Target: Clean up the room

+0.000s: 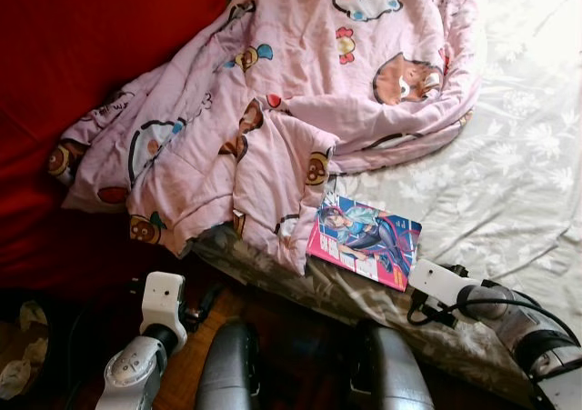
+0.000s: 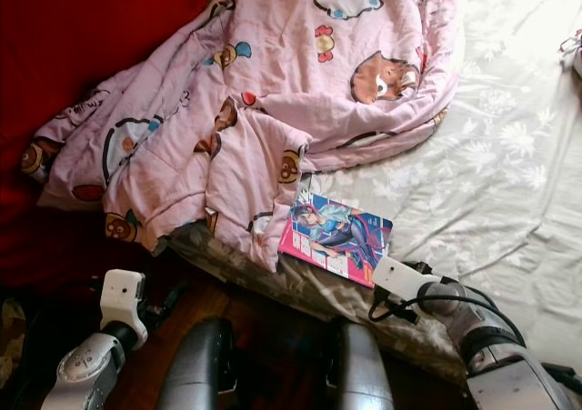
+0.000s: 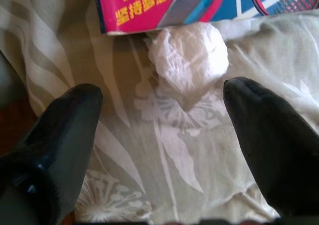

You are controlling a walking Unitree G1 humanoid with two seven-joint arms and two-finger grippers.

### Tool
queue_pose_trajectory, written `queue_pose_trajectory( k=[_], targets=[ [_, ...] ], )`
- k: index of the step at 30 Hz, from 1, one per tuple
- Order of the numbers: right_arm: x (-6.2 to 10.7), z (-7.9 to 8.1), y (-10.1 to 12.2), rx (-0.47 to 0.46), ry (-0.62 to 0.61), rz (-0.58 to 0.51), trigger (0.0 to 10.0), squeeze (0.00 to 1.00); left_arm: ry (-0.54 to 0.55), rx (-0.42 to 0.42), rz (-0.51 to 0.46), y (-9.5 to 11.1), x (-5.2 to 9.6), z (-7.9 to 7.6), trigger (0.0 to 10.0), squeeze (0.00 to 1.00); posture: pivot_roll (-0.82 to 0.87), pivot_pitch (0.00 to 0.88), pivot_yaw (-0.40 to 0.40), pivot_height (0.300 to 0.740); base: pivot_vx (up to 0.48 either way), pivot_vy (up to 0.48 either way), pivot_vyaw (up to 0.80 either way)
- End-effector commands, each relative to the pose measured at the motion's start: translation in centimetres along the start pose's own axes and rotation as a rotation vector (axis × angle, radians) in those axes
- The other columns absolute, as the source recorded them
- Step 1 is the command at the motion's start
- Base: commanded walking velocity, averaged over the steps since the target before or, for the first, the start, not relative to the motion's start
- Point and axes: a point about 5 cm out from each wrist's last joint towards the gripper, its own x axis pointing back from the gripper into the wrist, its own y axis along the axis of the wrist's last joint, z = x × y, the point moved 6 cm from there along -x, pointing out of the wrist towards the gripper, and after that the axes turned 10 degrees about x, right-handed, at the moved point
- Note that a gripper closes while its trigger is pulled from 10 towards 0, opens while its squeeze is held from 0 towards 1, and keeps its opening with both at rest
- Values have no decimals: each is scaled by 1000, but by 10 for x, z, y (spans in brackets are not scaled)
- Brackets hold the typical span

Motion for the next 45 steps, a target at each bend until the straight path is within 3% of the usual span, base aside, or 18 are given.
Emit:
queue_pose_trajectory(
  k=[1, 10, 11, 12, 13, 37, 45],
  targets=[
    [-2, 9, -4, 16, -3, 15, 10000, 0, 2, -1, 49, -13, 10, 2, 10000, 0, 179, 403, 48, 636, 0, 0, 0],
    [-4, 8, 0, 24, -34, 27, 10000, 0, -12, -9, 59, -13, 14, -4, 10000, 0, 187, 433, 57, 636, 0, 0, 0],
    [-5, 9, 1, 24, -36, 25, 8235, 0, -12, -10, 60, -12, 15, -4, 10000, 0, 187, 435, 57, 636, 0, 0, 0],
    [-5, 8, 1, 29, -39, 25, 4902, 0, -12, -10, 61, -12, 15, -4, 10000, 0, 187, 435, 57, 636, 0, 0, 0],
    [-5, 7, 2, 30, -48, 23, 0, 0, -12, -10, 63, -12, 15, -4, 10000, 0, 187, 435, 57, 636, 0, 0, 0],
    [-6, 8, 6, 25, -70, 13, 0, 0, 5, -7, 67, -11, 13, -1, 10000, 0, 189, 435, 58, 636, 0, 0, 0],
    [-7, 1, 15, 45, -124, -15, 0, 0, 9, -6, 68, -11, 13, -1, 10000, 0, 193, 439, 60, 636, 0, 0, 0]
  ],
)
